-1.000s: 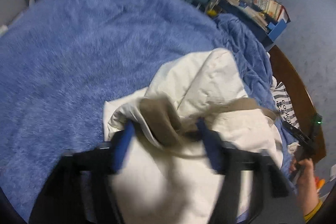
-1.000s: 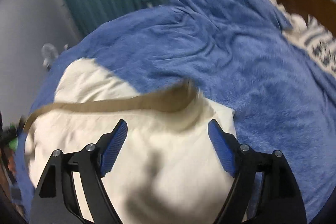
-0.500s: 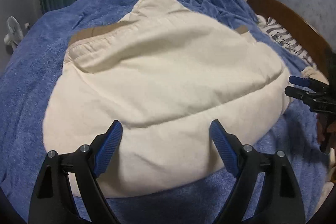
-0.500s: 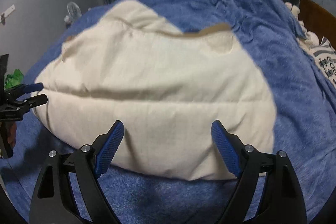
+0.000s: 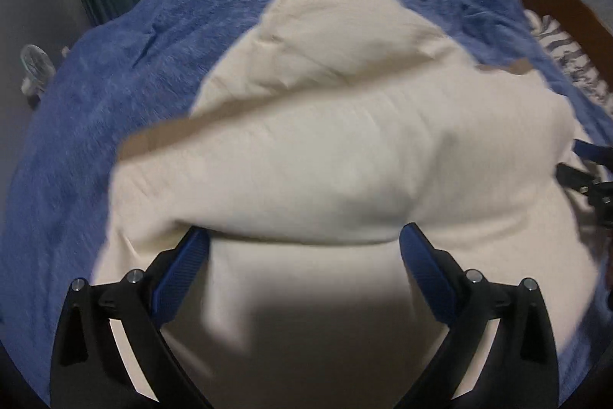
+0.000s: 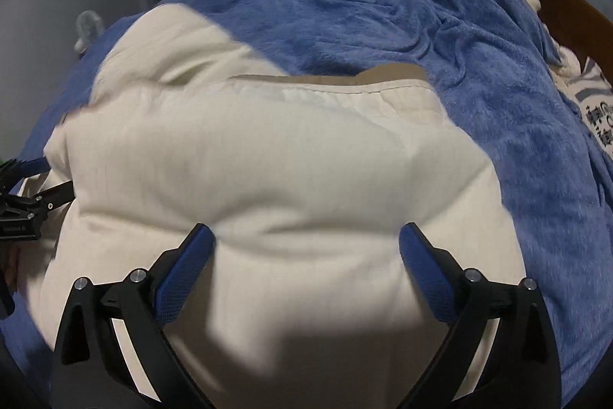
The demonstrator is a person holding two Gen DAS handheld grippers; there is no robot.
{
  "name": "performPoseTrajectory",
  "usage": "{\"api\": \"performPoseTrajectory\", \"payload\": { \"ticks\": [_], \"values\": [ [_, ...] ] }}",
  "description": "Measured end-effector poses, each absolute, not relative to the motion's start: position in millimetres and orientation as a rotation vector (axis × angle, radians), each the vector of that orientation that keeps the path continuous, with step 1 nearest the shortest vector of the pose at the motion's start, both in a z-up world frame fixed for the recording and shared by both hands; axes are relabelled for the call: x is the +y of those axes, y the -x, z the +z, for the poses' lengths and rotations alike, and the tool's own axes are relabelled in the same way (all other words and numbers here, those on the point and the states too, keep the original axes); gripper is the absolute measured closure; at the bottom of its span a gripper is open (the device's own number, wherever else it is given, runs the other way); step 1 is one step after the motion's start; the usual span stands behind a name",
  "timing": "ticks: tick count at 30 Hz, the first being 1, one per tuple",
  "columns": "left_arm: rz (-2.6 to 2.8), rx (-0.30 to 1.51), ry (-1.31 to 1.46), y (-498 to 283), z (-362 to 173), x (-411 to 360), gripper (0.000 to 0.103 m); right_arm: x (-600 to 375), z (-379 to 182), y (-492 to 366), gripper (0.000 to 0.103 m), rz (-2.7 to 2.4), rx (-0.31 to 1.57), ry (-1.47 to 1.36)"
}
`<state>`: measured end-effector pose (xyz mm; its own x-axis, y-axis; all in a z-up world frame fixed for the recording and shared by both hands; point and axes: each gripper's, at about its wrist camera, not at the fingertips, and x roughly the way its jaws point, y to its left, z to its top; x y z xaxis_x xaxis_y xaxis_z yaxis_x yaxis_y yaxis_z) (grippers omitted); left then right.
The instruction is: Fold large clothes
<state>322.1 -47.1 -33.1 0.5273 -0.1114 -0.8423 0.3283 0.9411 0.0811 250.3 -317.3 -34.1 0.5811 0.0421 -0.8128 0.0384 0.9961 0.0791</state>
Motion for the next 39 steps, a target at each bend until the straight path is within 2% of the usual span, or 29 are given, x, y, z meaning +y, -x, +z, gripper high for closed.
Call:
{"api": "performPoseTrajectory", "payload": {
  "ticks": [8,13,39],
  "values": [
    [-0.186,1.064,-0.216,-370,-53,-33,0.006,-326,-47,-302,0.007,-0.062,1.003,-0.073],
    [-0.196,1.091,-0.175,-383,-66,-32,0.006,-347,-71,-322,0.006,-0.037,1.068,-0.194],
    [-0.205,1.078,-0.13,-382,-89,-37,0.006,-340,-97,-325,0.006,-0.061,1.046,-0.15]
  ]
}}
